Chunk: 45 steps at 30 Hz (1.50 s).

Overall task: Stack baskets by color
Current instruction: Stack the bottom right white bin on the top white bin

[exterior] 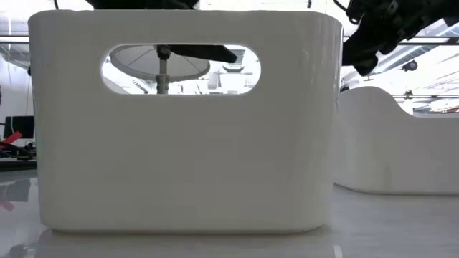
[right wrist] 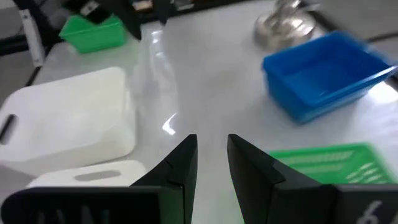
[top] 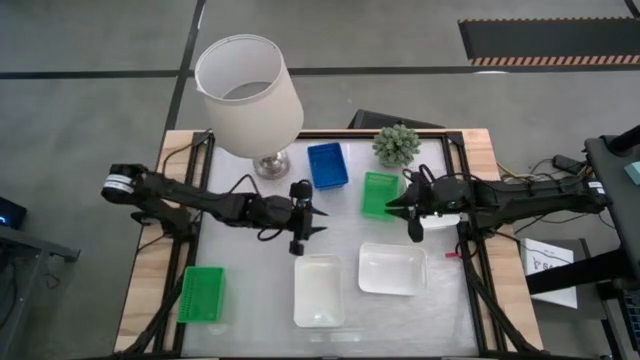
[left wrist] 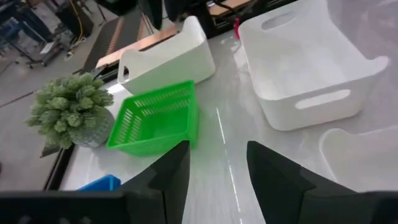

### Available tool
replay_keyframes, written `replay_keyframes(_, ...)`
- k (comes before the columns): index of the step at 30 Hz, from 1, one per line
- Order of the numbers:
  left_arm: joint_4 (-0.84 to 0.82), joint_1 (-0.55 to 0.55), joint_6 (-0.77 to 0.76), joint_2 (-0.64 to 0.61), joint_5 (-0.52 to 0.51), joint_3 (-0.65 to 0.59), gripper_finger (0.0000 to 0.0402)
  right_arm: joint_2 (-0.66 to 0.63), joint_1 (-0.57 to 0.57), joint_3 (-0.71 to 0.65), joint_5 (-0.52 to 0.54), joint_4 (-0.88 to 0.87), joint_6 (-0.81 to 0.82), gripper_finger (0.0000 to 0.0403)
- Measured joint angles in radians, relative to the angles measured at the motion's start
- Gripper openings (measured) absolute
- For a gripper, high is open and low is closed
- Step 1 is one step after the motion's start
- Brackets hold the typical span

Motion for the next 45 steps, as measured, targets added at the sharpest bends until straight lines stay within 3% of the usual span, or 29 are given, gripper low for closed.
replay_keyframes(10,0.009,-0.003,0.000,-0.063,-0.002,-0.056,0.0144,0.170,0.057,0.096,-0.044,-0.108,0.143,0.0082)
replay_keyframes(18,0.009,-0.003,0.008,-0.065,-0.003,-0.056,0.0144,0.309,0.146,0.255,-0.044,-0.352,0.318,0.0082)
replay_keyframes(26,0.009,-0.003,0.009,-0.066,-0.005,-0.056,0.0144,0.406,0.253,0.436,-0.058,-0.698,0.714,0.0082)
replay_keyframes(33,0.009,-0.002,0.010,-0.066,-0.011,-0.055,0.0144,0.483,0.371,0.522,-0.157,-0.909,1.042,0.0082)
replay_keyframes(39,0.000,-0.002,0.010,-0.066,-0.013,-0.056,0.0144,0.550,0.494,0.524,-0.215,-0.901,1.252,0.0089)
replay_keyframes(45,0.000,-0.001,0.013,-0.066,-0.014,-0.058,0.0144,0.620,0.651,0.524,-0.171,-0.898,1.440,0.0146)
